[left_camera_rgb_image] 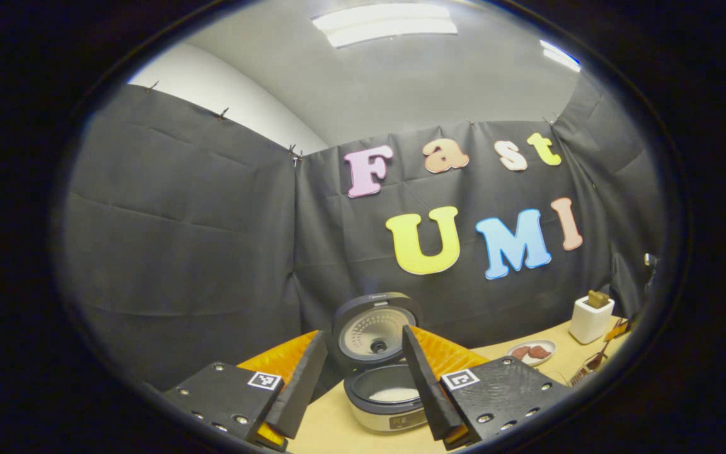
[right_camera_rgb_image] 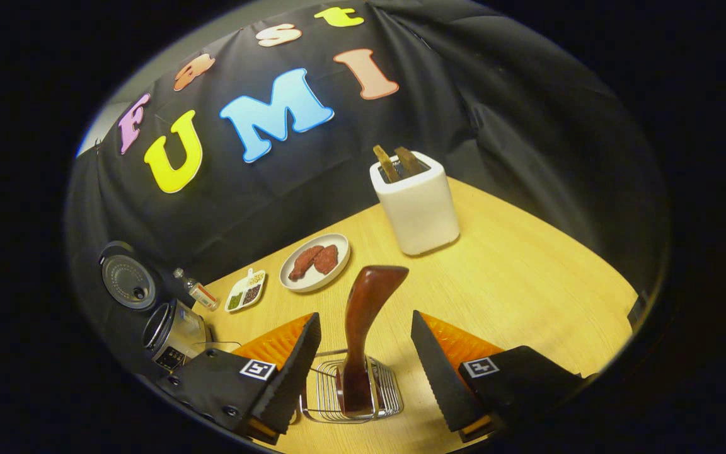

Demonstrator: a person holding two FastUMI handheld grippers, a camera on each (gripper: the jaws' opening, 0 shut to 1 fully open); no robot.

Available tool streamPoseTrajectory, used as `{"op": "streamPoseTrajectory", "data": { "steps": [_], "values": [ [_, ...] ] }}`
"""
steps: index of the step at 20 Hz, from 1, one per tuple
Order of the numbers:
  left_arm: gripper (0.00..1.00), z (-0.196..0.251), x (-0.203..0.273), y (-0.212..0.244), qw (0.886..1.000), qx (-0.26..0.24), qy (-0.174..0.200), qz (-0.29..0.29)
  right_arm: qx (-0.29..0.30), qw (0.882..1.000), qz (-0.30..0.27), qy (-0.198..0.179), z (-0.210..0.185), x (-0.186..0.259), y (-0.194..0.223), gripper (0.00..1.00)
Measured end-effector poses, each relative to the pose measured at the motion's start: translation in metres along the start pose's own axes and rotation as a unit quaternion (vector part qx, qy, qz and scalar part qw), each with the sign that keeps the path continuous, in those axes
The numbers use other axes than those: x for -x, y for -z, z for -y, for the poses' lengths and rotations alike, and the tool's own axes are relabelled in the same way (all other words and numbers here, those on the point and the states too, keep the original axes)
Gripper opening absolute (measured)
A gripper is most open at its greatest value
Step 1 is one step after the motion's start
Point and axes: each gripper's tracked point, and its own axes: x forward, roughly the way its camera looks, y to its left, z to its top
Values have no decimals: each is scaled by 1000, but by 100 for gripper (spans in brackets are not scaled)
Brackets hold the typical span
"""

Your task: Close the left gripper, press the button to open the rice cooker; take a wooden spoon from the chopstick holder with the right hand, scoop a spoonful of rice and pour it into the rice cooker, then put the wooden spoon back into the chopstick holder.

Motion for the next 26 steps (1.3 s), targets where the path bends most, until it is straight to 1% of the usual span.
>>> {"op": "streamPoseTrajectory", "data": {
  "steps": [1, 2, 3, 4, 5, 6, 7, 8, 9, 10, 11, 12, 13, 14, 17, 18, 19, 20, 22, 23, 26],
  "values": [
    [75, 2, 2, 4, 1000, 0, 2, -4, 0, 1000, -7, -3, -1, -2, 5, 85],
    [77, 0, 4, 5, 1000, -2, 2, -7, -1, 1000, -12, -7, -4, -5, 6, 85],
    [76, -2, 5, 8, 1000, -3, 2, -10, -1, 1000, -17, -7, -4, -7, 11, 70],
    [78, -4, 5, 9, 1000, -4, 1, -12, -2, 1000, -21, -2, -3, -8, 14, 52],
    [78, -5, 2, 9, 1000, -4, 2, -14, -3, 1000, -23, 0, -3, -9, 15, 34],
    [77, -7, 2, 9, 1000, -4, 2, -14, -9, 1000, -20, -3, -5, -10, 14, 31],
    [77, -8, 2, 11, 1000, -3, 2, -14, -9, 1000, -17, 4, -4, -10, 12, 17],
    [76, -11, 1, 10, 1000, -3, 1, -13, -5, 1000, -14, 4, -7, -9, 12, 20],
    [76, -13, 0, 11, 1000, -2, 1, -11, 0, 1000, -8, 2, -11, -5, 10, 20],
    [76, -15, 0, 10, 1000, 1, 1, -10, 7, 1000, 4, 12, -11, 5, 4, 19],
    [76, -16, -2, 11, 1000, 4, 1, -9, 16, 1000, 7, 6, -14, 2, 4, 5],
    [76, -16, -4, 10, 1000, 6, 1, -7, 32, 999, 15, 7, -18, 7, 1, 9],
    [76, -18, -7, 9, 1000, 9, 2, -6, 47, 999, 22, 7, -23, 13, -4, 5],
    [76, -18, -9, 10, 1000, 11, 4, -6, 61, 998, 32, 10, -28, 18, -9, 9],
    [76, -21, -13, 12, 1000, 15, 8, -3, 95, 993, 71, 12, -47, 37, -34, 9],
    [76, -21, -13, 13, 1000, 17, 11, -4, 108, 990, 85, 11, -55, 42, -42, 5],
    [76, -20, -14, 16, 1000, 19, 13, -5, 121, 988, 100, 11, -63, 49, -51, 5],
    [76, -21, -15, 19, 1000, 21, 15, -7, 132, 985, 114, 9, -72, 54, -58, 9],
    [77, -23, -16, 24, 999, 24, 17, -11, 160, 977, 140, 6, -92, 65, -68, 9],
    [76, -24, -18, 28, 999, 26, 18, -14, 176, 972, 152, 3, -104, 69, -72, 9],
    [76, -32, -20, 35, 999, 28, 18, -19, 222, 959, 179, -15, -142, 75, -71, 9]
  ]
}}
